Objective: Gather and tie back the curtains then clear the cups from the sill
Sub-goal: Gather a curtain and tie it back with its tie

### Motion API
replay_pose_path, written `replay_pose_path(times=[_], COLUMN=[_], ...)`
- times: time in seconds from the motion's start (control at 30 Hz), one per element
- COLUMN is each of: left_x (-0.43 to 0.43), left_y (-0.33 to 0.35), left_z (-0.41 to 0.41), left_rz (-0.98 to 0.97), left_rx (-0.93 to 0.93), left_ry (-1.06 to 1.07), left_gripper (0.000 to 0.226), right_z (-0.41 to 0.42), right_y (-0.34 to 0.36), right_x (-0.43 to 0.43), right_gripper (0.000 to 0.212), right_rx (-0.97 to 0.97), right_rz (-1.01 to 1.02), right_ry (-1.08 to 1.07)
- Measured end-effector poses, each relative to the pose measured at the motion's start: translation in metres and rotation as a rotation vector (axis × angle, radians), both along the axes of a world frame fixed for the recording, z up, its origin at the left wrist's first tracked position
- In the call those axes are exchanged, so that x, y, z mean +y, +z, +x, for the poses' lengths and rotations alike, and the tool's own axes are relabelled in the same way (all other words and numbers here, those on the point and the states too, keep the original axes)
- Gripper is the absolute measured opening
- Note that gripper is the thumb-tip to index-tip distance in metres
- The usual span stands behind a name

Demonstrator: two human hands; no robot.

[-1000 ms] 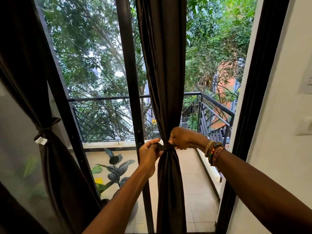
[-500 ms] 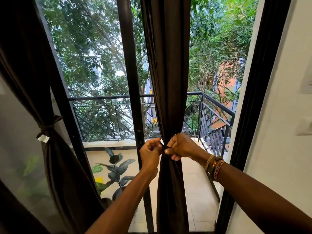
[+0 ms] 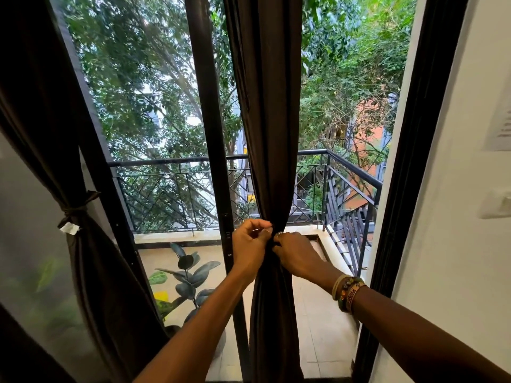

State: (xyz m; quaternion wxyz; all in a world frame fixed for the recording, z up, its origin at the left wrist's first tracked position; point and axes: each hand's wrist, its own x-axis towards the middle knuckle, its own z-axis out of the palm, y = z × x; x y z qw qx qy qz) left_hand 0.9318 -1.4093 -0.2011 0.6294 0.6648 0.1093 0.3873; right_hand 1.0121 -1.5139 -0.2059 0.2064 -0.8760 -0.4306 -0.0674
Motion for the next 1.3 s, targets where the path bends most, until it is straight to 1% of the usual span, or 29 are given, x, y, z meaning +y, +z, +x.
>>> replay_pose_path(times=[0.1, 0.17, 0.23, 0.27, 0.3, 0.37, 0.4, 0.43, 0.5, 0.6, 0.7, 0.83, 0.9, 0.97, 1.07, 1.1, 1.2, 1.23, 1.3], left_x=[0.004, 0.006, 0.008, 0.009, 0.011, 0.017, 0.021, 0.025, 0.032, 0.035, 0.035, 0.03, 0.029, 0.033, 0.03, 0.029, 0.025, 0.025, 0.026], left_y=[0.0, -0.004, -0.011, -0.015, -0.02, -0.032, -0.038, -0.043, -0.051, -0.059, -0.058, -0.045, -0.04, -0.035, -0.02, -0.014, 0.001, 0.005, 0.008], left_z=[-0.001, -0.002, -0.002, -0.003, -0.005, -0.008, -0.009, -0.011, -0.016, -0.022, -0.023, -0.021, -0.017, -0.011, -0.006, -0.004, -0.001, 0.0, 0.001], left_rz=[-0.029, -0.029, 0.04, 0.128, 0.262, 0.64, 0.818, 0.951, 1.112, 1.19, 1.191, 1.235, 1.242, 1.251, 1.341, 1.38, 1.465, 1.485, 1.493], left_rx=[-0.003, -0.002, 0.011, 0.009, 0.0, -0.033, -0.035, -0.025, 0.02, 0.106, 0.173, 0.178, 0.224, 0.326, 0.531, 0.566, 0.626, 0.651, 0.662], left_ry=[-0.04, -0.036, 0.022, 0.069, 0.122, 0.238, 0.277, 0.301, 0.344, 0.338, 0.321, 0.332, 0.326, 0.287, 0.18, 0.171, 0.183, 0.179, 0.156], left_gripper=[0.021, 0.02, 0.021, 0.021, 0.022, 0.022, 0.026, 0.032, 0.038, 0.042, 0.042, 0.032, 0.028, 0.025, 0.025, 0.025, 0.026, 0.026, 0.026], right_z=[-0.004, -0.006, -0.009, -0.011, -0.013, -0.014, -0.013, -0.012, -0.012, -0.011, -0.011, -0.012, -0.009, -0.006, -0.006, -0.006, -0.011, -0.012, -0.014], right_y=[-0.009, -0.015, -0.02, -0.023, -0.025, -0.027, -0.026, -0.024, -0.022, -0.026, -0.03, -0.031, -0.035, -0.041, -0.045, -0.048, -0.05, -0.048, -0.041], right_x=[0.0, 0.0, 0.002, 0.004, 0.005, 0.005, 0.004, 0.003, 0.0, -0.004, -0.005, -0.006, -0.007, -0.008, -0.011, -0.011, -0.01, -0.011, -0.012], right_gripper=[0.031, 0.028, 0.026, 0.026, 0.026, 0.025, 0.023, 0.022, 0.022, 0.029, 0.025, 0.036, 0.038, 0.038, 0.037, 0.036, 0.027, 0.03, 0.045], right_rx=[0.065, 0.071, 0.047, 0.031, 0.034, 0.058, 0.075, 0.091, 0.093, 0.063, 0.007, -0.19, -0.29, -0.349, -0.406, -0.411, -0.34, -0.281, -0.133], right_rz=[0.108, 0.216, 0.279, 0.302, 0.318, 0.339, 0.348, 0.358, 0.38, 0.406, 0.412, 0.372, 0.319, 0.274, 0.245, 0.235, 0.218, 0.231, 0.283], right_ry=[0.019, 0.003, 0.002, 0.007, 0.01, 0.039, 0.057, 0.073, 0.097, 0.096, 0.073, 0.085, 0.088, 0.068, 0.05, 0.048, 0.043, 0.041, -0.01])
